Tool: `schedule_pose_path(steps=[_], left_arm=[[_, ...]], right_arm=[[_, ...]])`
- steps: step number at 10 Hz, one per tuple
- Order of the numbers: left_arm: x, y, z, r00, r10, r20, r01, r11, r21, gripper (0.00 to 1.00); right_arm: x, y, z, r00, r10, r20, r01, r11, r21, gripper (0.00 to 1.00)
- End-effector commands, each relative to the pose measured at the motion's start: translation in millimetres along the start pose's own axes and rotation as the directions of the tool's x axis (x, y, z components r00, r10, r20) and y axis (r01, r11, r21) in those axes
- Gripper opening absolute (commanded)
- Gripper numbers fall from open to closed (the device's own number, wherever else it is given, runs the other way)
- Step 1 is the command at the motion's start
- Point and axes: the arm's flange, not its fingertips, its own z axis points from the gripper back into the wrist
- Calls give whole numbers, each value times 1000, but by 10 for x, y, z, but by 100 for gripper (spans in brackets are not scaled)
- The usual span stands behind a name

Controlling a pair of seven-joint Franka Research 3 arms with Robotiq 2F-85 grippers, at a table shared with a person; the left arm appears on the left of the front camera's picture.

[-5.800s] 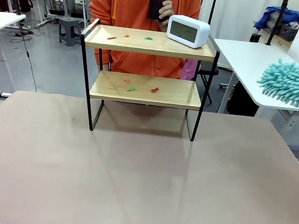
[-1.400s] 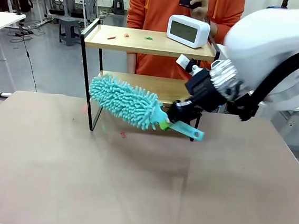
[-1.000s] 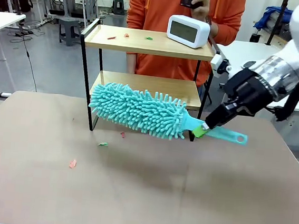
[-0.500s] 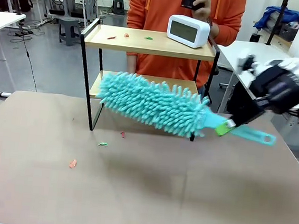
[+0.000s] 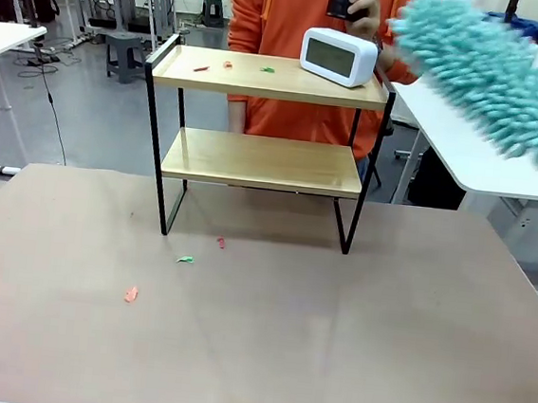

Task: Clean the shelf.
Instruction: Clean the specific tier of the Shelf with the Duster once objects are removed.

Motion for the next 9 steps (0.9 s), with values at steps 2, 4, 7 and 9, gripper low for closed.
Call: schedule_pose_path(steps=[2,4,7,9], left_arm=[[-8,-11,-19,1000,-23,15,23,1000,-20,100],[-8,-11,-19,1000,-23,15,23,1000,-20,100],[-8,-11,-19,1000,-23,15,23,1000,-20,100],[-8,-11,-19,1000,-23,15,23,1000,-20,100]], right_arm=[[-375,-192,-62,959,-167,230,197,973,-116,12],[-352,-429,-245,917,-374,142,400,856,-329,12],[-189,-555,-656,887,-462,-9,388,755,-528,12],[90,-569,-154,918,-387,87,384,811,-441,12]])
